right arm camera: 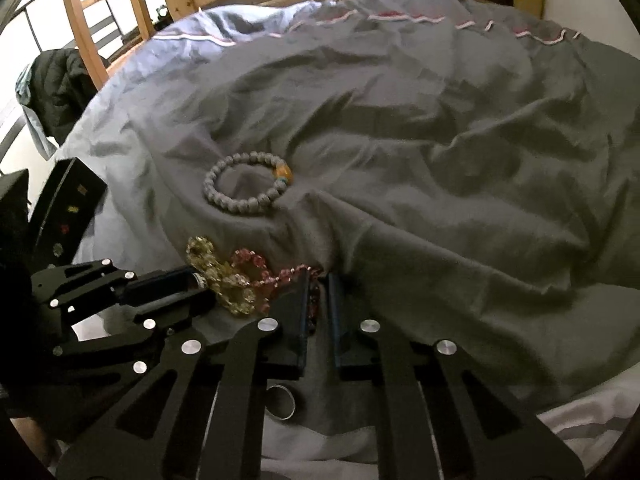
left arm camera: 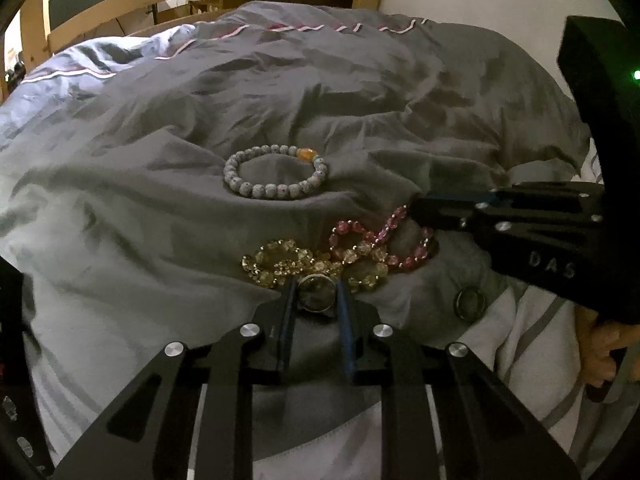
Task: Organize jewelry
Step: 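Grasp the silver ring with the left tool while the right tool grasps the gold chain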
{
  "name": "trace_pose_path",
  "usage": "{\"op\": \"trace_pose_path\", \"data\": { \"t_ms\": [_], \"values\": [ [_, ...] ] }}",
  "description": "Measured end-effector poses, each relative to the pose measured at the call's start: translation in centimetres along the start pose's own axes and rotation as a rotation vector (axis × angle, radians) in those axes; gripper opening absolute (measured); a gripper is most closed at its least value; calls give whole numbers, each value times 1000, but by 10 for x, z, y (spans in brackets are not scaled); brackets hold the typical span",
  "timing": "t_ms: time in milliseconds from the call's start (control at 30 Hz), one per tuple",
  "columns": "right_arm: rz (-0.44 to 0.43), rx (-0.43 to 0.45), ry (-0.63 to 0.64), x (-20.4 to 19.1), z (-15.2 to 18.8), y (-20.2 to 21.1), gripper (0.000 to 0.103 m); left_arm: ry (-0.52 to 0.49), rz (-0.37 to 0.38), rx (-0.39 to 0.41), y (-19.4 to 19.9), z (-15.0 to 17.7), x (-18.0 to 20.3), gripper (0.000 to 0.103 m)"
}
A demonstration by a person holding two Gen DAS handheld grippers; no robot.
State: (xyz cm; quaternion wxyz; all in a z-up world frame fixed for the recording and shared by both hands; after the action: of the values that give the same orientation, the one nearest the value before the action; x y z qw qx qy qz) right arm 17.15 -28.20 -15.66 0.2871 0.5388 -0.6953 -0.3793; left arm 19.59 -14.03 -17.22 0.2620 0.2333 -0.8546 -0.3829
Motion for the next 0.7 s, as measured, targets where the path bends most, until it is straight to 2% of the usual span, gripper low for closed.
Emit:
{"op": "trace_pose_path", "data": {
  "t_ms": [33, 200, 300, 400, 433, 533, 700],
  "values": [
    [-5, 16, -5, 0, -2, 4, 2, 1, -1, 5, 2, -1, 0, 19],
    [-46, 81, -39, 7, -10, 24, 2, 10, -17, 28, 13, -3, -1, 19],
    [-57, 79, -47, 8, -10, 26, 2, 11, -21, 42, 20, -5, -1, 19],
    [-80, 33, -2, 0, -6, 18, 3, 13, -20, 45, 22, -6, -2, 19],
    [-91, 11, -4, -3, -4, 13, 7, 14, -23, 44, 22, -6, -2, 19],
    [-106, -29, 4, -12, 4, -1, 31, 6, -40, 41, 25, -6, -3, 19],
    [-84, -27, 74, -28, 7, -8, 32, 28, -37, 56, 32, -9, -13, 19]
  ]
}}
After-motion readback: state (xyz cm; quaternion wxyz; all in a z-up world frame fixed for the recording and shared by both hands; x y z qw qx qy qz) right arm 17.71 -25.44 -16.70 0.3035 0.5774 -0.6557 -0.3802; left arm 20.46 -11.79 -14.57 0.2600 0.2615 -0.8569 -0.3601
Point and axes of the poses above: each gripper's, at about its wrist camera, not at the fingertips, and y roughly against the way its jaws point, x to its right, z to its underside, the point moved 1 cm from there along -y, roughly the way its jaws point, and after that the axes turned 12 degrees about z, right-handed, at the moved point
